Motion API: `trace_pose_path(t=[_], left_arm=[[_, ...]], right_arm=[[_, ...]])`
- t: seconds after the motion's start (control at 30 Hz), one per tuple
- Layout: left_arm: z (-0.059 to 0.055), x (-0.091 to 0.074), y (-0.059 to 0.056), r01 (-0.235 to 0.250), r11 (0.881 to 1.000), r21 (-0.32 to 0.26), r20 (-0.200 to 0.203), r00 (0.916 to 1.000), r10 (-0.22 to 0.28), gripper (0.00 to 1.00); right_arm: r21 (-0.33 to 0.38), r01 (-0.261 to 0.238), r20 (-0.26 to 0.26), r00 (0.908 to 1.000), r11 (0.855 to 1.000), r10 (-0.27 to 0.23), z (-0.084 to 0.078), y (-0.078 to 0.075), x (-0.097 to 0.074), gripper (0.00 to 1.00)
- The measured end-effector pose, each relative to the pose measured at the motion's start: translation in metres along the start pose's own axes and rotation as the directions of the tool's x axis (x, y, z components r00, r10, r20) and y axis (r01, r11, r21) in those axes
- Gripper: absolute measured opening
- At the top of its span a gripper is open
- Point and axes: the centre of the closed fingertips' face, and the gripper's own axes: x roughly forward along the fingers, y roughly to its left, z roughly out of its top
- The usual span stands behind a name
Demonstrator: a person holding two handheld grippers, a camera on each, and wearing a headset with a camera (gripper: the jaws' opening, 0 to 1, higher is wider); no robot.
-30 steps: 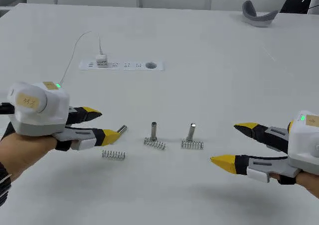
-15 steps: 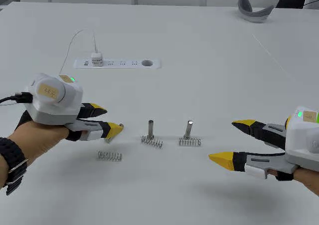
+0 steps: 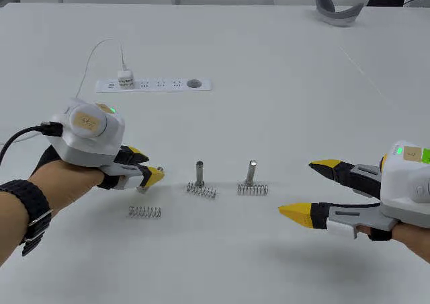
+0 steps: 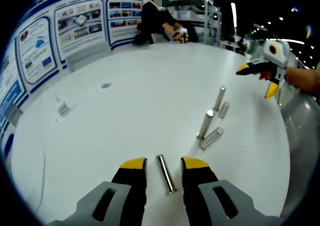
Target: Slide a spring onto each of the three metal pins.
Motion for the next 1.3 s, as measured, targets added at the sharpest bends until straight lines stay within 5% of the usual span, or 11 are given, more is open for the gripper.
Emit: trace_pose_path(t=[1.3], left_arm=[[-0.012,0.019,0.008,-0.063,0.997,-0.041,-0.17,0.9839,0.056,0.09]], right_arm=[[0.012,0.007,-0.008,0.9999,1.0,-0.007,-0.006,-0.005,-0.002,0.64]])
